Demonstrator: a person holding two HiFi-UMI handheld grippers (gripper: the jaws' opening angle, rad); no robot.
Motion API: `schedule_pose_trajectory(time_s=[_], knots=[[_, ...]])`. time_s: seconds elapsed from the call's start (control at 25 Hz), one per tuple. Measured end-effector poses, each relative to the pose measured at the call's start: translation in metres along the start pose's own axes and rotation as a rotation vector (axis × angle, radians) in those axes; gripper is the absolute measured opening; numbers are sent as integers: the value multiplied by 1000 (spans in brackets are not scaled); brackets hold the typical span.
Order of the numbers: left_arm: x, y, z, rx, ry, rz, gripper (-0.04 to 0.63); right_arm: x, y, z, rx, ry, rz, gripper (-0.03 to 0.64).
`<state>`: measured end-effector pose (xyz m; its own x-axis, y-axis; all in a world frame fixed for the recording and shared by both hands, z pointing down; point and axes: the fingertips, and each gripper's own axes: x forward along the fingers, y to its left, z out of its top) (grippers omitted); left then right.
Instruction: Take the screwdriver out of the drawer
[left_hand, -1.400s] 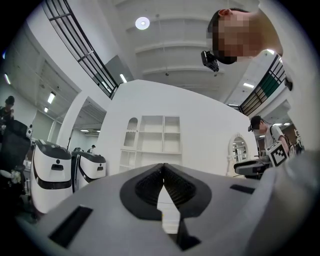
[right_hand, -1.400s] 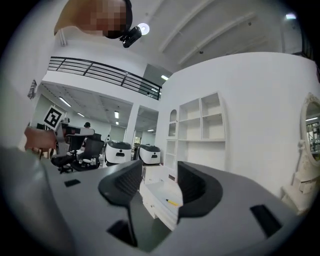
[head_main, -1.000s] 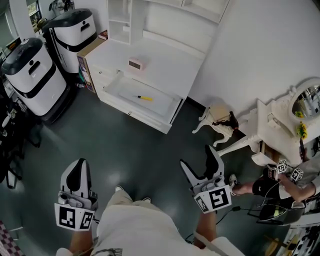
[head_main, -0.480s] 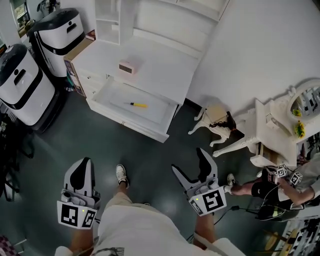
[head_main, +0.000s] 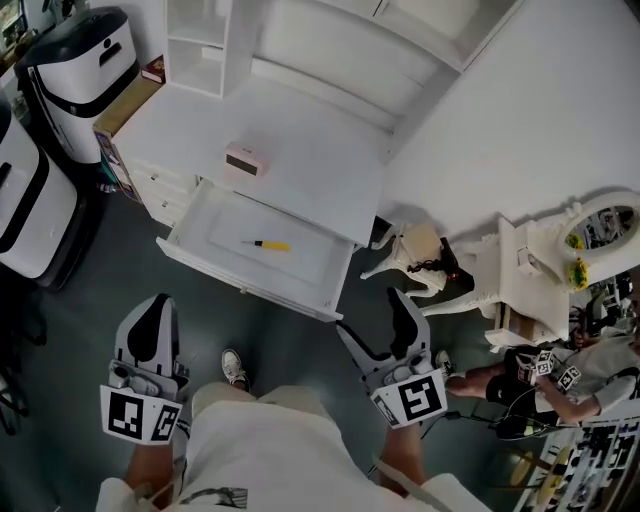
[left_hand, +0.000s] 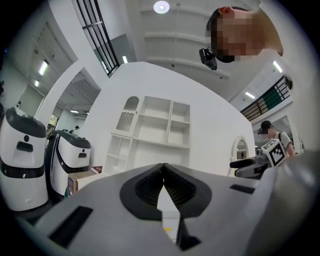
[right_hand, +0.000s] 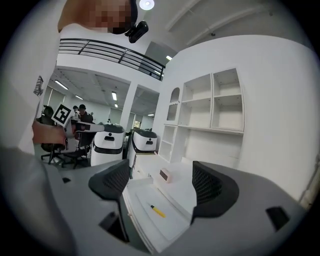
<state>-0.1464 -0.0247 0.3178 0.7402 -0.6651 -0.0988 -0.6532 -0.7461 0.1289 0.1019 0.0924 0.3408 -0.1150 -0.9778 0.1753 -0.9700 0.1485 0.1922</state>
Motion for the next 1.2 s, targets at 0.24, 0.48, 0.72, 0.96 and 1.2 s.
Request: schedule_pose_trajectory(time_s=[0.24,0.48,0.72,0.96,1.2], knots=[[51,34,-17,-43,32,-29,15,47,-15,-2,18,40,-28,390],[84,40,-23,-37,43,-15,15,84,-39,-18,22,63,3,390],[115,37,-15,-5,39,57,15,122,-70,-37,10,74,88,390],[128,38,-11,34,50,138,15,164,-82,-76,5,132,203,390],[117,43,-27,29,102,239,15,207,-70,-137,55,232,338,389]])
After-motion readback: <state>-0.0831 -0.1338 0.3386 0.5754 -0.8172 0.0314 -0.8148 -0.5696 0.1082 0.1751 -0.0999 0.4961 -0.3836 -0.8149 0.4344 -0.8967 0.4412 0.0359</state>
